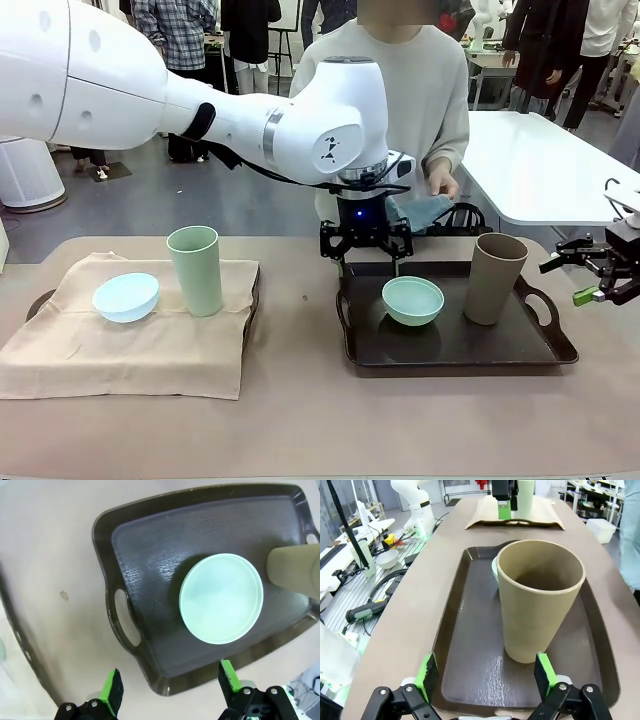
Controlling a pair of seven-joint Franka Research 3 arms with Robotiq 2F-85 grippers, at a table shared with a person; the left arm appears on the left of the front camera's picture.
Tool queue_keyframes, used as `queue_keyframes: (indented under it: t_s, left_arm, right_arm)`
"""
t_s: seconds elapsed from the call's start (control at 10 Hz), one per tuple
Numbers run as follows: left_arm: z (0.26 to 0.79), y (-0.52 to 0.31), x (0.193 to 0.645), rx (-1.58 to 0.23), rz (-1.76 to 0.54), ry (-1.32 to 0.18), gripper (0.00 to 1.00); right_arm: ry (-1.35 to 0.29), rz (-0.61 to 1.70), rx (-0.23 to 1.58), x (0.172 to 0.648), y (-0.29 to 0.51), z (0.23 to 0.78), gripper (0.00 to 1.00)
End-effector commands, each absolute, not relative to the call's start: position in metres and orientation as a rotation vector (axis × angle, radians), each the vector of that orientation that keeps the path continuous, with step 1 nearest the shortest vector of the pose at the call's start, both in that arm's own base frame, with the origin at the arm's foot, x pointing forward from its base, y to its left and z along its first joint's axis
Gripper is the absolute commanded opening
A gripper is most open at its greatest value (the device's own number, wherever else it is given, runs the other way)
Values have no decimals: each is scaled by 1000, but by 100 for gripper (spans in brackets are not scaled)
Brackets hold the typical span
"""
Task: Set up a tray with a mat and arrange the tableware.
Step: Pick up the Picnic Bowl and Reusable plastic cup from the Handle tray in front of the human's position and hold them in the air.
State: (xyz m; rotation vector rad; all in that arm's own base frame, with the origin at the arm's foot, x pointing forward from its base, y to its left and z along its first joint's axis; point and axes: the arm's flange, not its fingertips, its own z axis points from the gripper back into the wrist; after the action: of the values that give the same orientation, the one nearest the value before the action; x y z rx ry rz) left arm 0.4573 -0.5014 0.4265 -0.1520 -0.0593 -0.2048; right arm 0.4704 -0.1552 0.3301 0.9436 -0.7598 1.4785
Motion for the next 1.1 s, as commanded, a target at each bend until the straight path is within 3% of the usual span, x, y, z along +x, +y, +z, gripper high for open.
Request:
queue_keyframes:
  t_s: [0.0,0.5,1.0]
  left_arm:
    - [425,-505,461,-144,-219,-44,100]
    - [413,-525,448,-139,-296,-32,100]
    - [412,-549,454,-131,-314,-35,100]
  right_arm:
    - [-789,1515,935,470,-148,333,100]
    - [-849,1343,703,492,-136,327,100]
    - [-802,1356,775,499,-109,312,100]
